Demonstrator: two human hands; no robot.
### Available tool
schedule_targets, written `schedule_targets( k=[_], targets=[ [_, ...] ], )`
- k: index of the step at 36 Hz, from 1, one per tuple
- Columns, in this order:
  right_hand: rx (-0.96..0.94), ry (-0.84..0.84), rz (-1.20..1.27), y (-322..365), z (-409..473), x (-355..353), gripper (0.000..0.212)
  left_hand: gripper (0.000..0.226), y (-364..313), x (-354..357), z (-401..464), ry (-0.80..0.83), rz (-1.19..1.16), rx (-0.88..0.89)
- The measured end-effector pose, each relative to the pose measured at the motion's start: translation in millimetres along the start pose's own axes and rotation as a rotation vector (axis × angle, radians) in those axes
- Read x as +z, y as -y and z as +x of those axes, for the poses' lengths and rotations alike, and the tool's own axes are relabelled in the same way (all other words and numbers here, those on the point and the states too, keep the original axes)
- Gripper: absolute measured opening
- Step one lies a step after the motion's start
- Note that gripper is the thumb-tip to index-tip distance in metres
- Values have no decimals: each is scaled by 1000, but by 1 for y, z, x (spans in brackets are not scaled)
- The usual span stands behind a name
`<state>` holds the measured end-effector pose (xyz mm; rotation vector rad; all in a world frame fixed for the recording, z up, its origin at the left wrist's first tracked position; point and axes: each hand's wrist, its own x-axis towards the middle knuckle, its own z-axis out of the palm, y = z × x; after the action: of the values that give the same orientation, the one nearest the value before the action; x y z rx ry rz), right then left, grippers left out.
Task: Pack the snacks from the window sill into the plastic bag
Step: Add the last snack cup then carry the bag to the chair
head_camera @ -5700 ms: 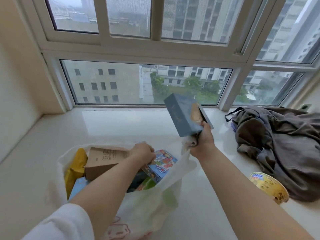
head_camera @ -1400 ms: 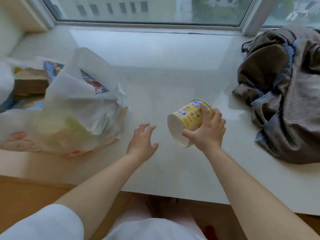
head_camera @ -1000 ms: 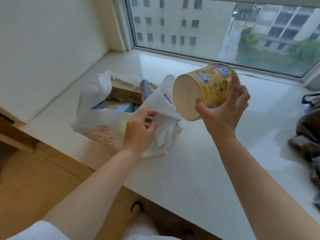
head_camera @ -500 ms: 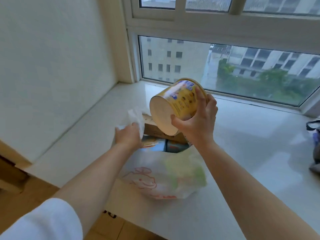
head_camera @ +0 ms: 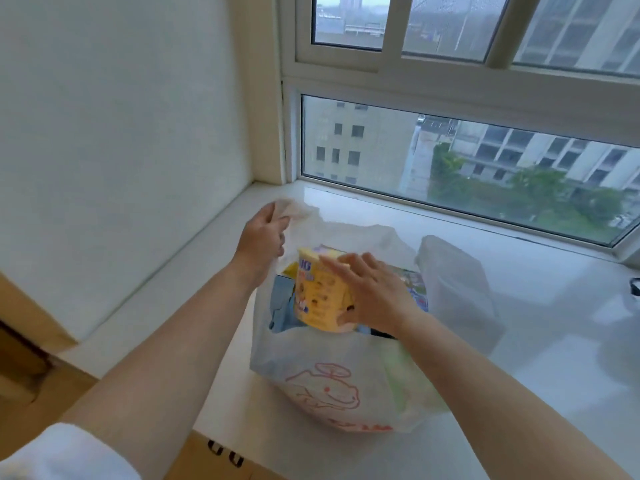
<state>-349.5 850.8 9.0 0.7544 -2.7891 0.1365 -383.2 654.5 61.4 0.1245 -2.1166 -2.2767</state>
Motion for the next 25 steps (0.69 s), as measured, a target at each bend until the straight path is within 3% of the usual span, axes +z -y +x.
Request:
schedule_targets(
  k=[3, 7, 13, 17, 23, 25],
  targets=[
    [26, 152, 44, 11, 13, -6, 97, 24, -9, 7, 0, 74, 196, 28],
    [42, 209, 55, 12, 13, 10, 81, 25, -7, 11, -7, 147, 118, -50],
    [64, 253, -5, -3, 19, 7, 79, 15, -2, 9, -12, 200, 28, -125],
    [94, 245, 21, 8, 15, 14, 79, 31, -5, 6, -15, 227, -51, -133],
    [40, 219, 12, 15, -6, 15, 73, 30, -14, -8, -13, 193, -315, -181],
    [76, 218, 22, 7, 5, 15, 72, 33, -9, -4, -19, 227, -257, -198]
  ],
)
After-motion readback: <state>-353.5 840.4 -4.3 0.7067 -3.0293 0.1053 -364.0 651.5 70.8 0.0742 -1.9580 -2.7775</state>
